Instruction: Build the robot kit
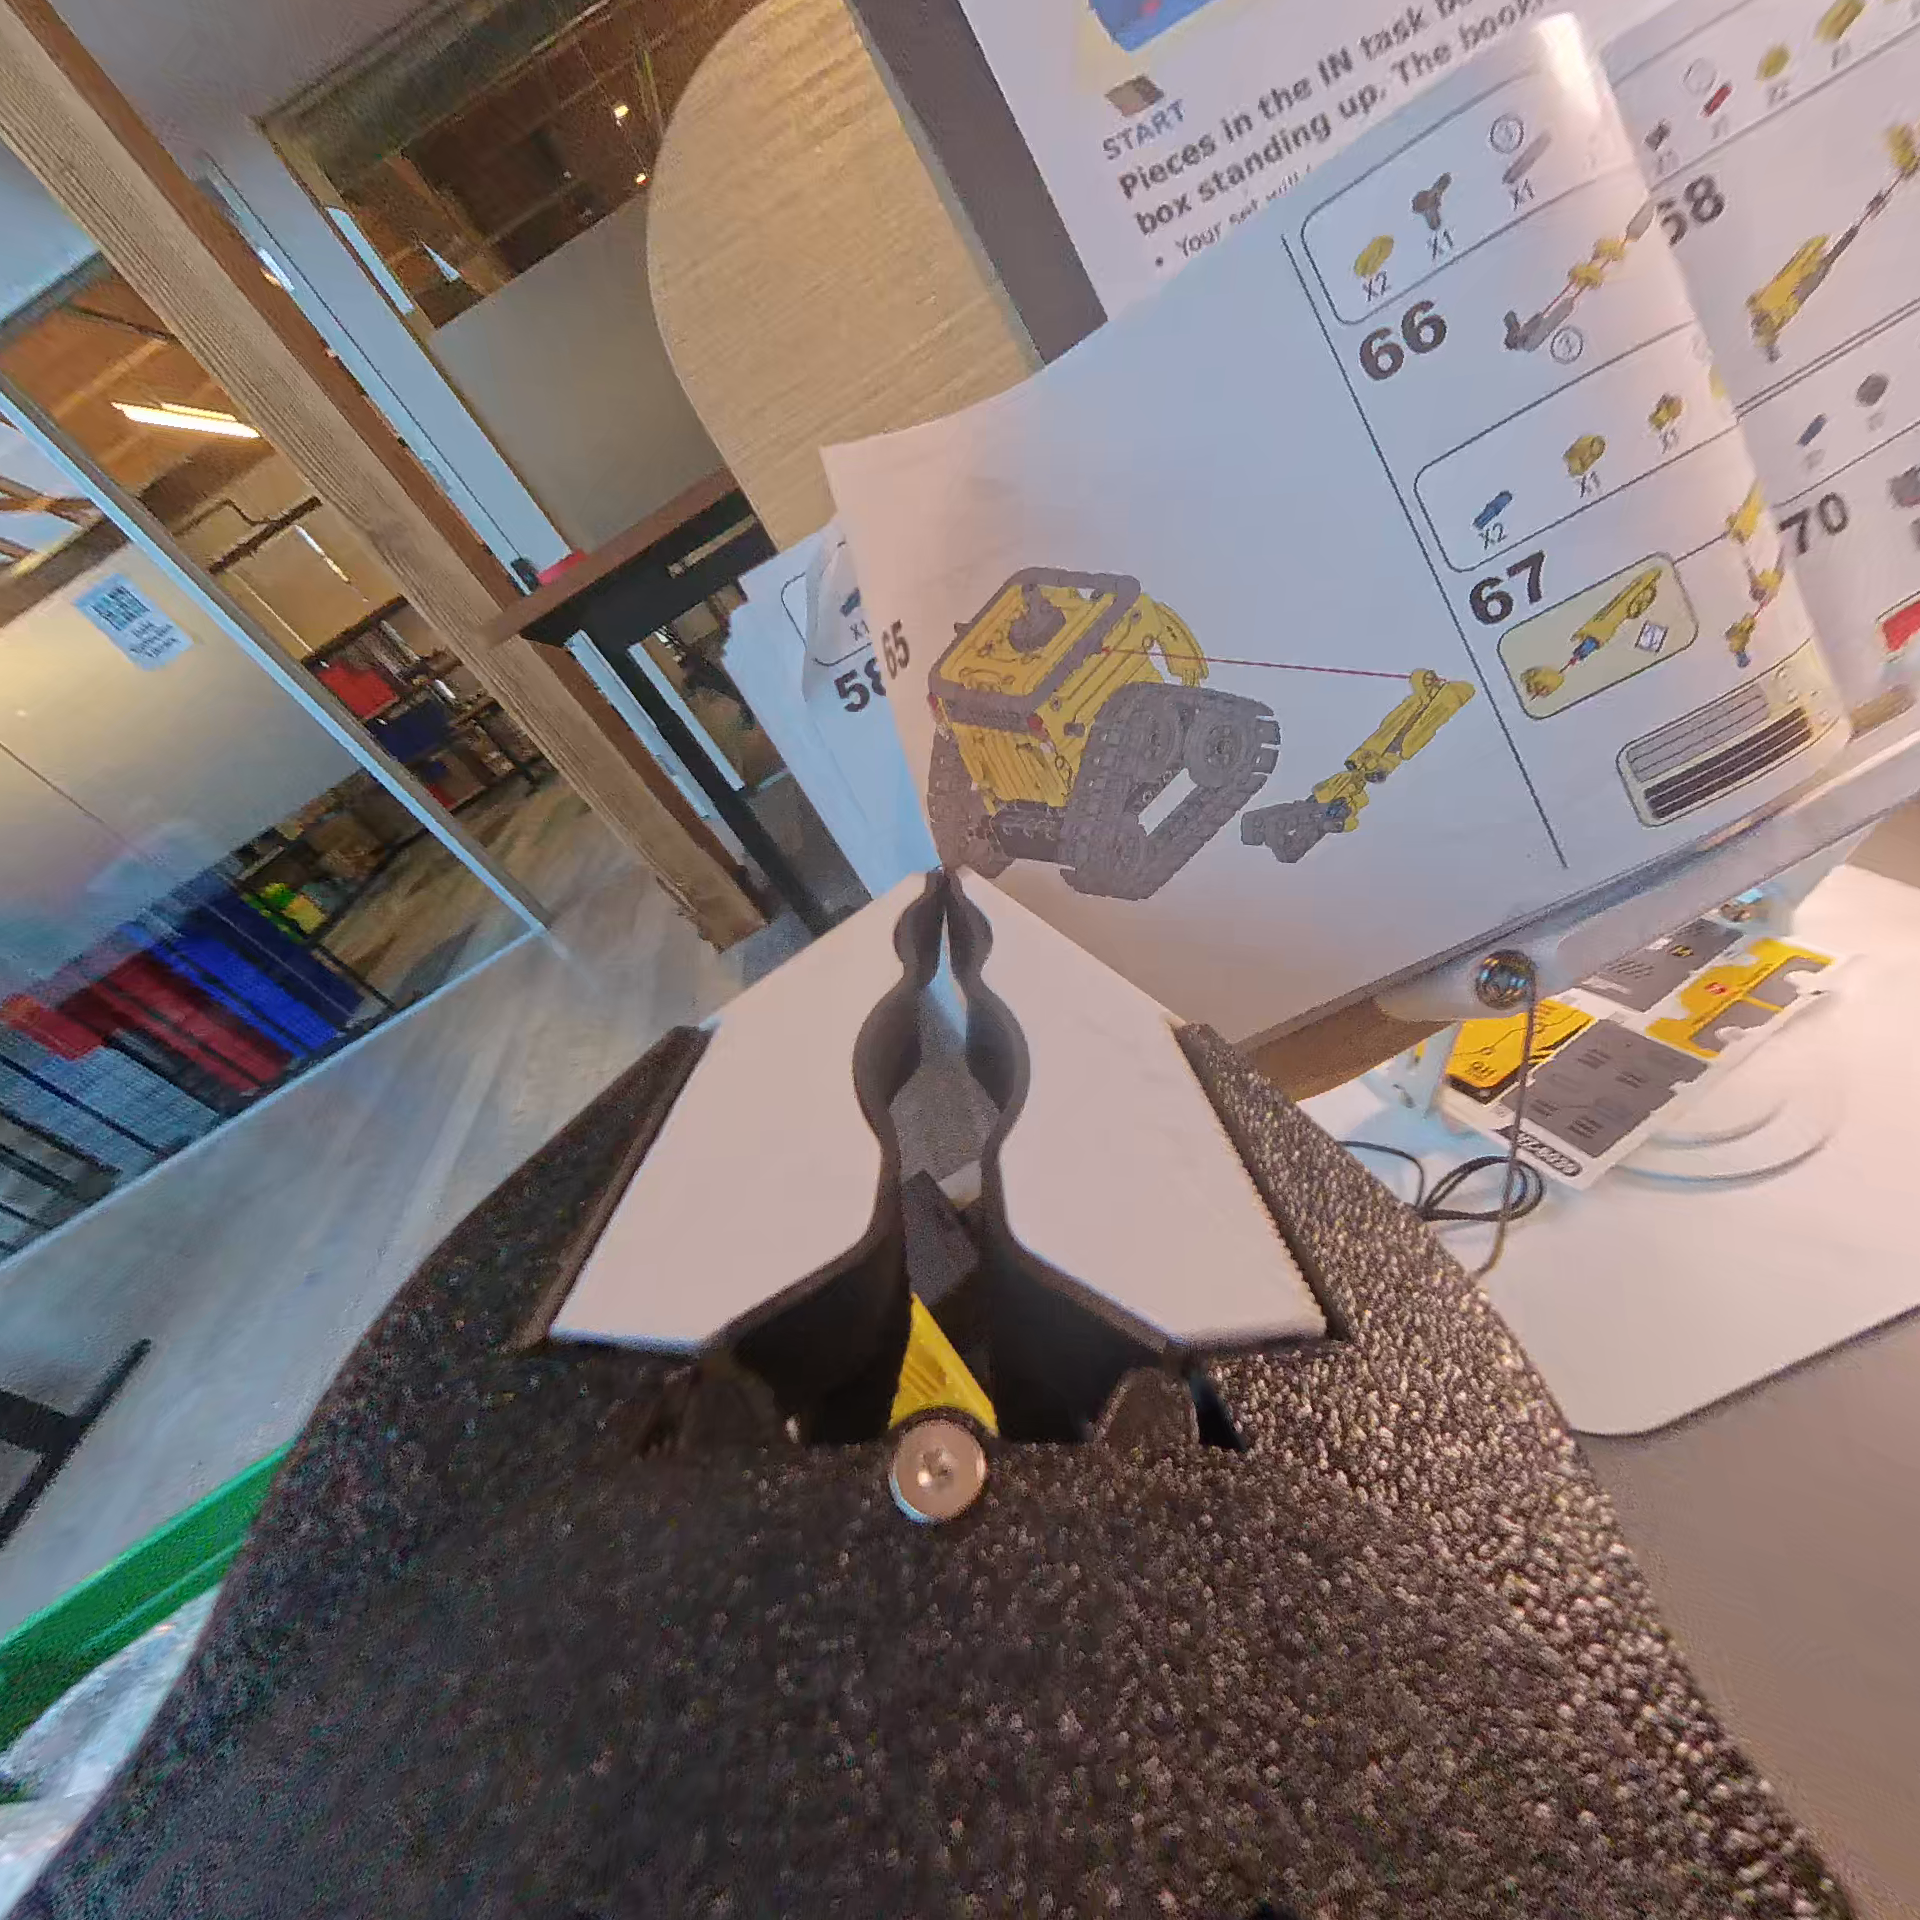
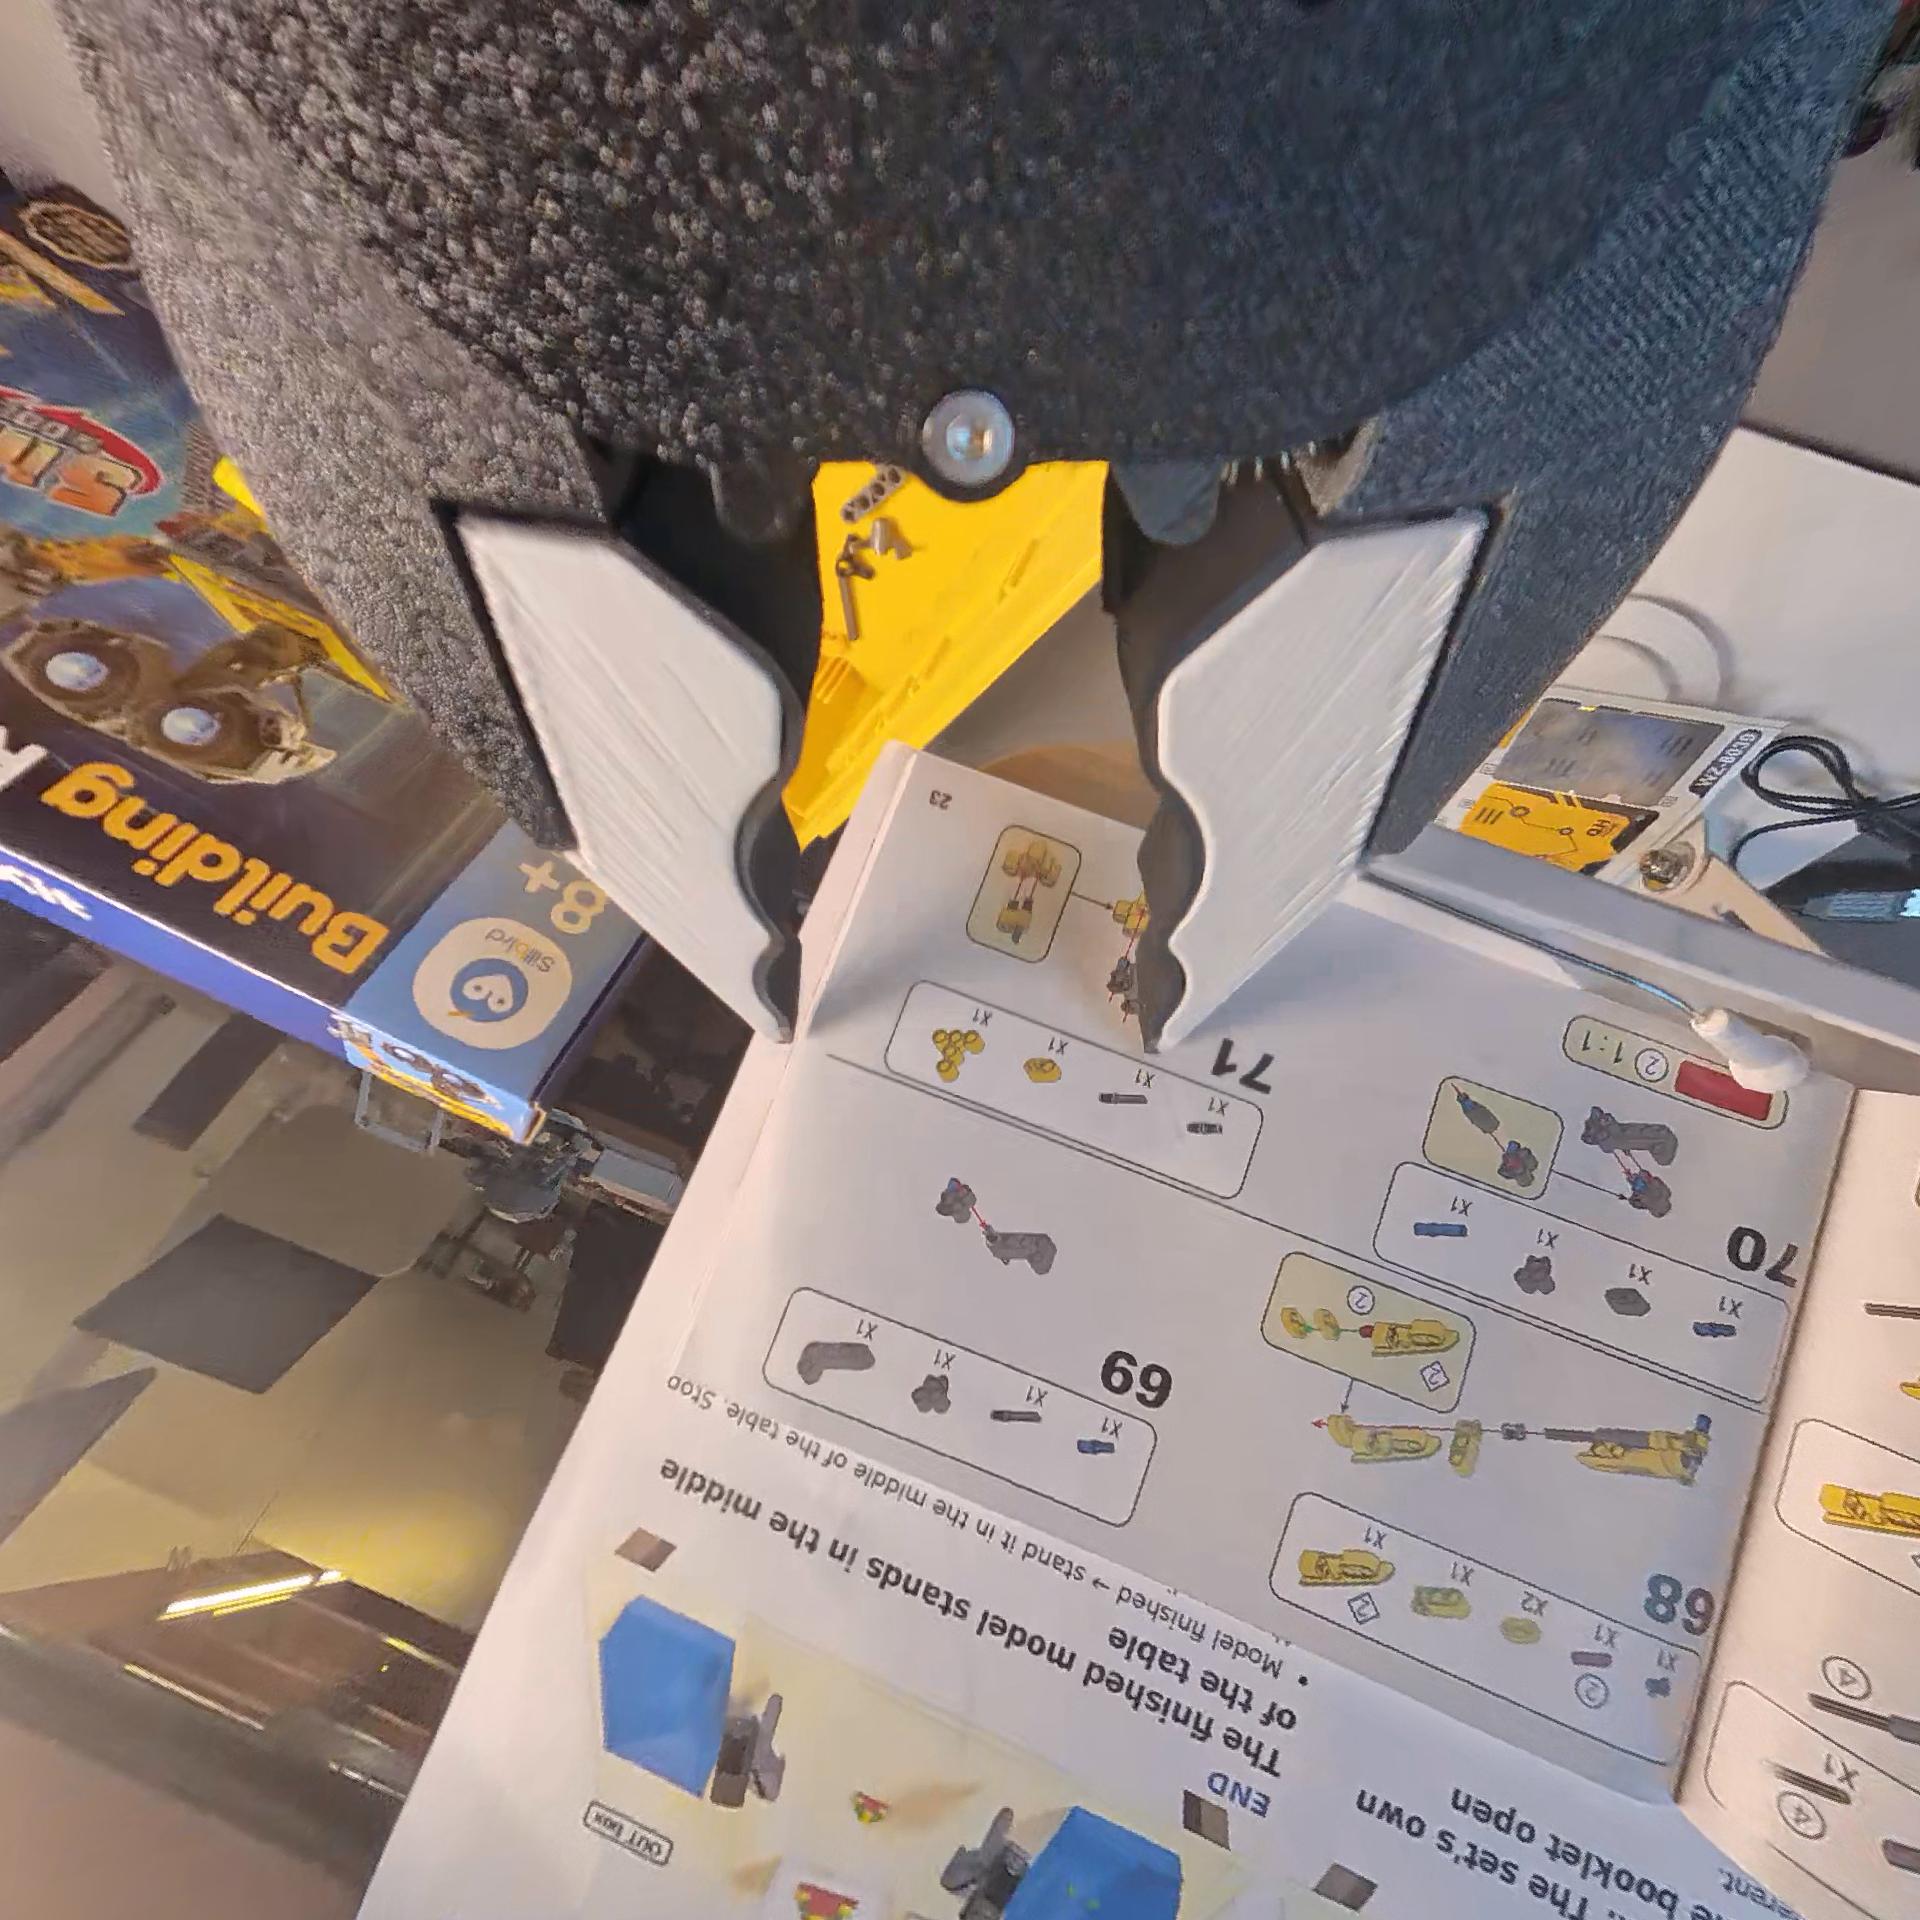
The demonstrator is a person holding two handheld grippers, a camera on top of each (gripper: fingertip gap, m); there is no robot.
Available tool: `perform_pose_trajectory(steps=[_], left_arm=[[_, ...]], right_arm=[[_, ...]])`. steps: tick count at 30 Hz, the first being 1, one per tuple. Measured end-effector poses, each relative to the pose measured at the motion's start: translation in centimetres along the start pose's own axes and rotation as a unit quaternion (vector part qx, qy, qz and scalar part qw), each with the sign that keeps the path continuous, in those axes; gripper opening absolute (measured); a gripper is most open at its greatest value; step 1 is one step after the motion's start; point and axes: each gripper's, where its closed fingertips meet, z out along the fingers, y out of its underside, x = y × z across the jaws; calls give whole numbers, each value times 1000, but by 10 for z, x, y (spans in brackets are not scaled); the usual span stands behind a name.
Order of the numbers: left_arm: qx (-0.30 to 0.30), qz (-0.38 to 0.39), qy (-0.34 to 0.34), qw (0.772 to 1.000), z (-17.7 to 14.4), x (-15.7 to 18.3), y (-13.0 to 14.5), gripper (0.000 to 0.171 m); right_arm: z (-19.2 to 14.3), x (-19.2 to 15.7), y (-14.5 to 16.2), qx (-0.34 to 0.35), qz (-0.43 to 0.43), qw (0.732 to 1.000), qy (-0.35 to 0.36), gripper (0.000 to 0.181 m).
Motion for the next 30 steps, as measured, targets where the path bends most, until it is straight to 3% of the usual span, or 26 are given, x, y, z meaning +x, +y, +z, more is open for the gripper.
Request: perform_pose_trajectory(steps=[3, 10, 12, 13, 16, 18, 22, 25, 30], left_arm=[[-10, 37, -11, 999, 6, -1, 6, 0], [-16, 46, -11, 999, 8, 4, 20, 0], [-16, 47, -12, 999, 8, 4, 19, 1], [-16, 47, -12, 999, 8, 3, 19, 1], [-18, 45, -12, 999, 9, 0, 18, 4], [-21, 37, -9, 999, 9, 0, 18, 5], [-34, 11, 4, 999, 7, -1, 19, 8], [-35, -21, 14, 999, -6, -5, 17, 18], [-4, -144, 59, 988, -40, 2, 6, 24]], right_arm=[[-2, -2, 3, -9, -1, 1000, -7, 61], [-7, -4, 9, -56, -8, 998, -38, 69], [-14, -12, -6, -31, -20, 998, -45, 68], [-18, -21, -19, -7, -34, 998, -56, 65], [-29, -74, -49, 48, -120, 982, -139, 30], [-26, -111, -54, 50, -164, 968, -185, 27], [-6, -158, -61, 49, -161, 959, -226, 25], [12, -165, -56, 24, -181, 964, -196, 25], [17, -167, -55, 25, -203, 965, -166, 25]])
